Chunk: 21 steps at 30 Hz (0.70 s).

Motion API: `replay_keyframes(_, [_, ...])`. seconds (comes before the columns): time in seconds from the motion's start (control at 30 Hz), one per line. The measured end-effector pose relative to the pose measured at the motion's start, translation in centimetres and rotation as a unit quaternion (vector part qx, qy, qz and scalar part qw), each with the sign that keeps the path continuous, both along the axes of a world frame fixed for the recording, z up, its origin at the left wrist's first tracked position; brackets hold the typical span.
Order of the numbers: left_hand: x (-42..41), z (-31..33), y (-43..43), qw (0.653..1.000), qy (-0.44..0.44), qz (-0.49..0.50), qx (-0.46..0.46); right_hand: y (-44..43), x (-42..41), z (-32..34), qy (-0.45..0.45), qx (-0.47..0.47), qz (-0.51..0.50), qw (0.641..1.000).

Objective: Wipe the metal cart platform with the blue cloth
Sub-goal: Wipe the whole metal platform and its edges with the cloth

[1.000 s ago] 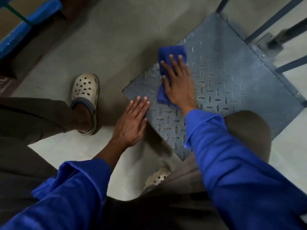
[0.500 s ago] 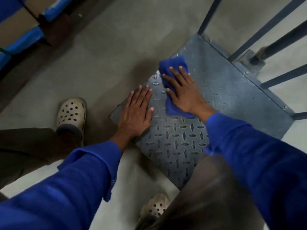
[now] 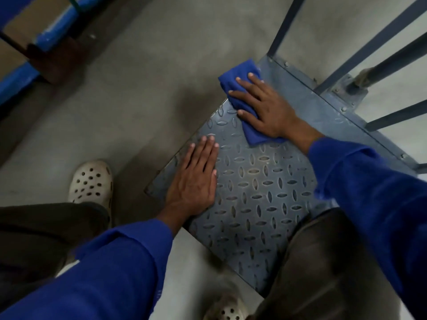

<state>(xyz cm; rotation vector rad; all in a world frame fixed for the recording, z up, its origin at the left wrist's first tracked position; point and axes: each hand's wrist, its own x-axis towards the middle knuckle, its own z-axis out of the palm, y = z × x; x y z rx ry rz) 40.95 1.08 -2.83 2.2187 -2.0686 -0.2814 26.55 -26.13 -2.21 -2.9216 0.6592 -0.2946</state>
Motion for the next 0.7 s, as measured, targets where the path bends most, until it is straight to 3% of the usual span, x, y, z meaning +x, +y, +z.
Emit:
replay_keyframes(0.07, [0.0, 0.1, -0.1, 1.0, 0.001, -0.004, -0.007, -2.2, -0.4, 0.1, -0.005, -0.02, -0.01, 1.0])
replay_keyframes(0.2, [-0.2, 0.3, 0.0, 1.0, 0.007, 0.006, -0.007, -2.4, 1.7, -0.1, -0.007, -0.005, -0.148, 0.989])
replay_keyframes(0.37, [-0.2, 0.2, 0.0, 1.0, 0.014, 0.013, -0.018, 2.1, 1.9, 0.2, 0.011, 0.011, 0.045, 0.999])
replay_keyframes(0.57, [-0.2, 0.2, 0.0, 1.0, 0.014, 0.012, -0.011, -1.9, 2.4, 0.0, -0.037, 0.046, -0.189, 0.98])
replay_keyframes(0.63, [-0.2, 0.1, 0.0, 0.999, 0.024, 0.015, -0.016, 0.1, 3.1, 0.1, -0.038, 0.049, -0.14, 0.988])
replay_keyframes(0.7, [-0.2, 0.0, 0.0, 0.999, 0.031, 0.018, -0.027, 2.9, 3.1, 0.0, -0.016, 0.052, -0.028, 0.998])
